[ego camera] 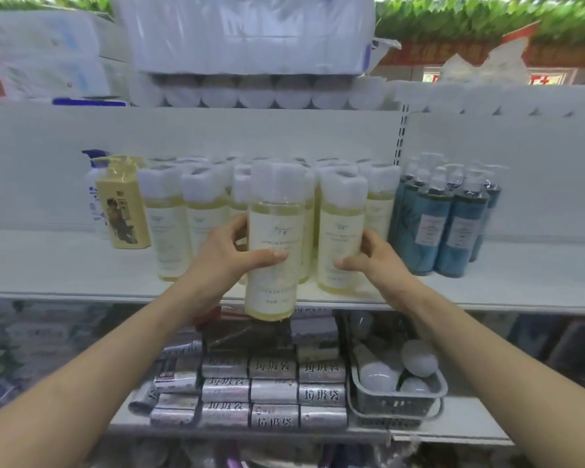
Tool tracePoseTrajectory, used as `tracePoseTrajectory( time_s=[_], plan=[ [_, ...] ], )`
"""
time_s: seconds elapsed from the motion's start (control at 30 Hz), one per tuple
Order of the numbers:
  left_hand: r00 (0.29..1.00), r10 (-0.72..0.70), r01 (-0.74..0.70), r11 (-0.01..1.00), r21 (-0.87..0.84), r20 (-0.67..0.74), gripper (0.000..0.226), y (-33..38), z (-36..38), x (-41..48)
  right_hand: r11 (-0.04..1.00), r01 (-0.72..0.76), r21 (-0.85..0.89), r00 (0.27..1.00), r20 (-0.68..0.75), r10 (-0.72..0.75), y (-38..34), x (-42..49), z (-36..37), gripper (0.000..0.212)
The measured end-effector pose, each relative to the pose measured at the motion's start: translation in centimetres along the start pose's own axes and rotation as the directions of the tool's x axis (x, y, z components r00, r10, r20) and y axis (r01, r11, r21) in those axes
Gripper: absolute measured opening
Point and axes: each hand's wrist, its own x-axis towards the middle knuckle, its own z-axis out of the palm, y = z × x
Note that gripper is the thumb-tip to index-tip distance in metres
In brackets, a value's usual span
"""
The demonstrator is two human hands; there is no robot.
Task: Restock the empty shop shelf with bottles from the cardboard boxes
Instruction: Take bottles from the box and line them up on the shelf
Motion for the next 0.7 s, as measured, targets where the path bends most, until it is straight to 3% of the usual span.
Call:
tracePoseTrajectory(
  time_s=[0.1,0.2,0.7],
  plan=[
    [1.000,-0.002,0.001,0.999,-0.034,-0.010,0.075,-0.8,0.8,0.2,0.974,0.050,-0.220,0.980,-0.178,-0.091,0.5,-0.9,1.4,0.088],
    [1.000,0.008,-0.009,0.999,-0.049,-0.016,0.077,-1.0,1.6,0.2,0.921,0.077,-0.381,0.946,-0.265,-0.188,1.2,-1.2,2.4,0.083],
    [0.999,0.008,-0.011,0.999,-0.049,-0.050,0.068,-0.1,2.1,-0.2,0.937,0.077,-0.340,0.971,-0.188,-0.148,2.3,1.4,2.3,0.054]
  ],
)
